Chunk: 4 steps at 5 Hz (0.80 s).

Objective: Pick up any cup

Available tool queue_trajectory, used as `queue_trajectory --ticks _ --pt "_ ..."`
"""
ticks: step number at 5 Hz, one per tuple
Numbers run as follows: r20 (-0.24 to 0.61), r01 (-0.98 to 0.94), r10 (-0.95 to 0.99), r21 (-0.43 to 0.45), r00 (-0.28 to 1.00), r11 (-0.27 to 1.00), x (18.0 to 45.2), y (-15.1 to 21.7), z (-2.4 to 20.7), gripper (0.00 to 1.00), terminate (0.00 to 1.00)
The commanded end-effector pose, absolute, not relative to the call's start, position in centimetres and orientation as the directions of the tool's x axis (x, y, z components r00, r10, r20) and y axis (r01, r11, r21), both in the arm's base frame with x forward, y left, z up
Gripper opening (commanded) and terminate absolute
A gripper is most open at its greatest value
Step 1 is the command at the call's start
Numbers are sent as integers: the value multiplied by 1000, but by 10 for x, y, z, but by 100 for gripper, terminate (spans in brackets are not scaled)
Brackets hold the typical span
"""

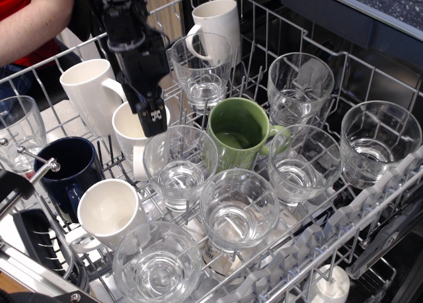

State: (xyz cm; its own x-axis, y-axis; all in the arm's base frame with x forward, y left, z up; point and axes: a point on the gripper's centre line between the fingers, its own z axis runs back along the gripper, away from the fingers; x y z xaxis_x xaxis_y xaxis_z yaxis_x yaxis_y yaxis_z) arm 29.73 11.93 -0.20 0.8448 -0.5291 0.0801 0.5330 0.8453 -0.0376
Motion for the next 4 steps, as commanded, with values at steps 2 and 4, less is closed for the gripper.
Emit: queue_trajectory --ticks 2,4 --pt "112 485 -488 56 865 873 306 107 -34 100 0" --pt "112 451 -456 67 883 890 309 103 -49 100 0"
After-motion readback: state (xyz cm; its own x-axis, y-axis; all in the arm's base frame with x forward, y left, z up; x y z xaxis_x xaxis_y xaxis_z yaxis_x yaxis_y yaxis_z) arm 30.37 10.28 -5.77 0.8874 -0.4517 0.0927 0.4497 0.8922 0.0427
